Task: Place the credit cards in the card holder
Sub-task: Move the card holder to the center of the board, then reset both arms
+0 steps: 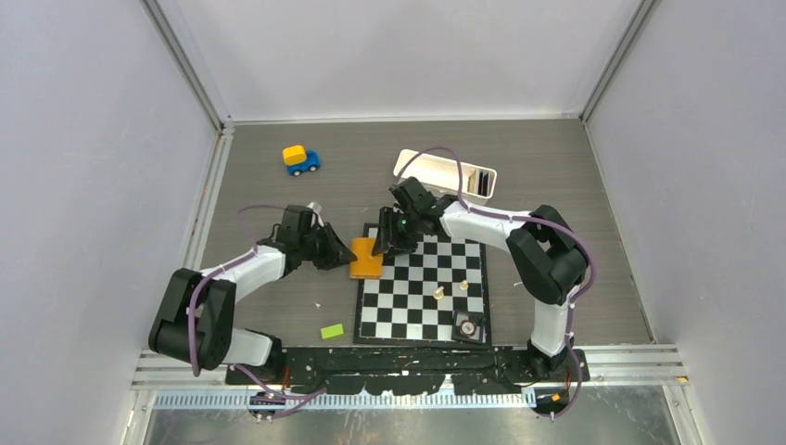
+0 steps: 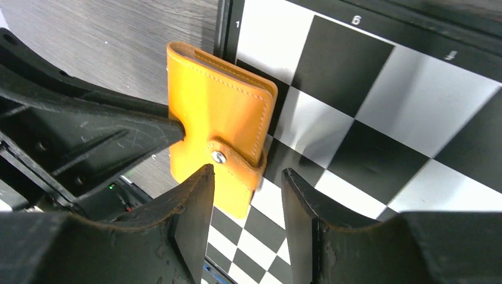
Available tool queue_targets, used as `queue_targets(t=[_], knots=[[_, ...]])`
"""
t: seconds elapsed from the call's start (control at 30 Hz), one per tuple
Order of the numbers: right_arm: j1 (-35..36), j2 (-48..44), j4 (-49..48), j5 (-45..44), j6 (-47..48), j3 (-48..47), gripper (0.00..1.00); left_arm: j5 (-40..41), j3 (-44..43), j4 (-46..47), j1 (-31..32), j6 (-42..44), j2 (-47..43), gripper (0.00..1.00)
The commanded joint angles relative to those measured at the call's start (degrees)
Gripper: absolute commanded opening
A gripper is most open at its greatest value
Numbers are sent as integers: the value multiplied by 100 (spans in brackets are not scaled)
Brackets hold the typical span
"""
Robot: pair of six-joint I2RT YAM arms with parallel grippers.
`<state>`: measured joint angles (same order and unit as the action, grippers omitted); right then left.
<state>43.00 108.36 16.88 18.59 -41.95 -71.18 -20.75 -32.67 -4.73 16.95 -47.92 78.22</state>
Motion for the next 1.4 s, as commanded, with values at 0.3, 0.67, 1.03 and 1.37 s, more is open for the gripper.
queue_targets(t=[0.3,0.67,1.03,1.37], knots=[[-662,-1158,673,-811,805,157,51,713,-167,-407,-760,565,145,12],[-1339,-1977,823,-1155,1060,754,51,1261,-462,-1015,-940,1022,-200,26],[-2206,-2991,1139,-2186,1384,1231,64,2128,-1077,-2148,-974,1265,-1405,83],[-2824,-5050,1121,-3561,1973,1592,80,2381,-2624,-3545,-974,2453,-2458,100]])
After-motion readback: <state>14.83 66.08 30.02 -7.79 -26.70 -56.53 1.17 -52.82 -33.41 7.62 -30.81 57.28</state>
